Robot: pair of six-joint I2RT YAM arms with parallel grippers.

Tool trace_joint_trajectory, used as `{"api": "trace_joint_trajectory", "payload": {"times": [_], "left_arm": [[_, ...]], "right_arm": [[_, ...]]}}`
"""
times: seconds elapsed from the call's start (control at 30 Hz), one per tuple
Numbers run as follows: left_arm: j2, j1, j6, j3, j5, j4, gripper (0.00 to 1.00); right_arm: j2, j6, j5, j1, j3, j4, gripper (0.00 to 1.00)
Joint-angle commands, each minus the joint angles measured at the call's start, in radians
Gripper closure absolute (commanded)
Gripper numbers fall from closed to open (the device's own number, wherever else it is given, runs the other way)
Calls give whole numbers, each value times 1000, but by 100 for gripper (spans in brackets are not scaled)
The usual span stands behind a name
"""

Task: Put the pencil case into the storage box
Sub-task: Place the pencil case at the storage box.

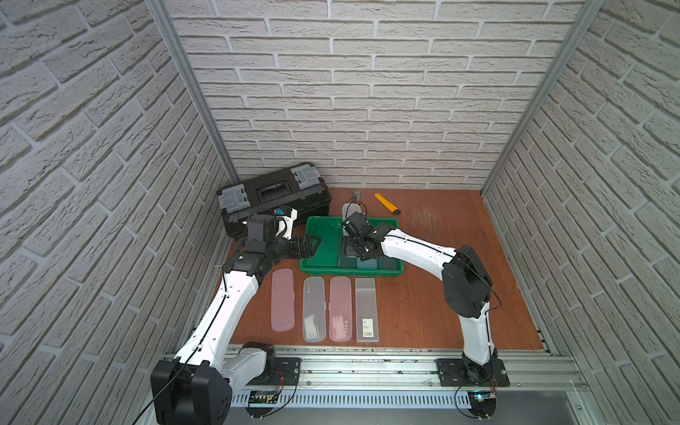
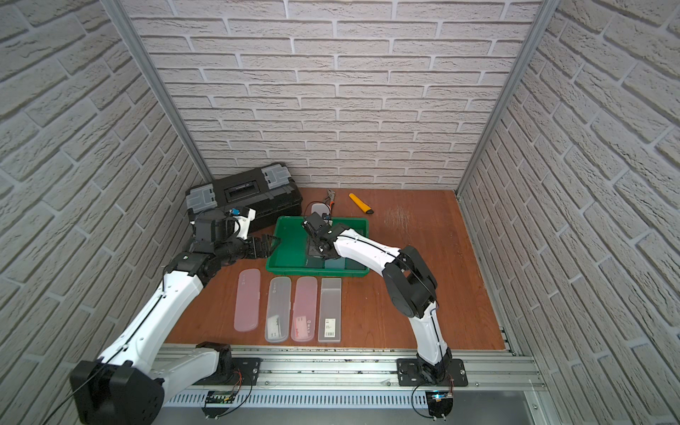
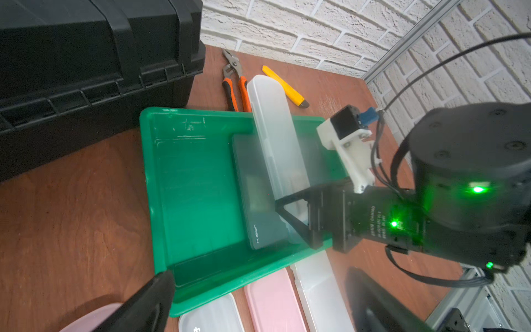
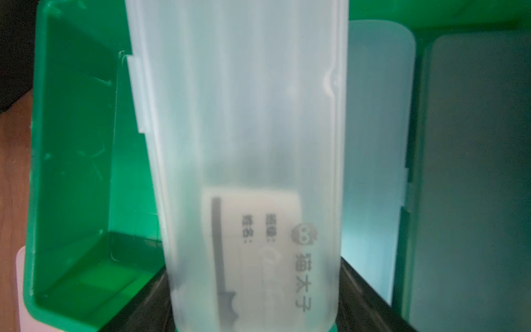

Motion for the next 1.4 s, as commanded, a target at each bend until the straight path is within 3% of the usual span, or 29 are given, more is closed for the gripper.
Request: {"api": "trace_joint_trajectory", "payload": {"times": [0.0, 0.37, 0.6, 0.87, 1.2, 1.37], "left_arm": [[17, 39, -12, 14, 47, 20, 2], [10, 56, -41, -12, 214, 127, 2], [53, 67, -44, 8, 182, 89, 1], [39, 72, -41, 1, 166, 91, 1], [41, 74, -39, 1, 160, 87, 2], [37, 74, -38, 1, 146, 84, 2]], "right_arm": [[16, 89, -26, 28, 36, 73, 28], [101, 141, -42, 72, 101, 81, 27], [140, 166, -49, 100, 134, 86, 24], [141, 159, -67, 103, 155, 75, 10], [13, 20, 24, 94, 152, 59, 8], [38, -89, -26, 45, 180, 35, 16]]}}
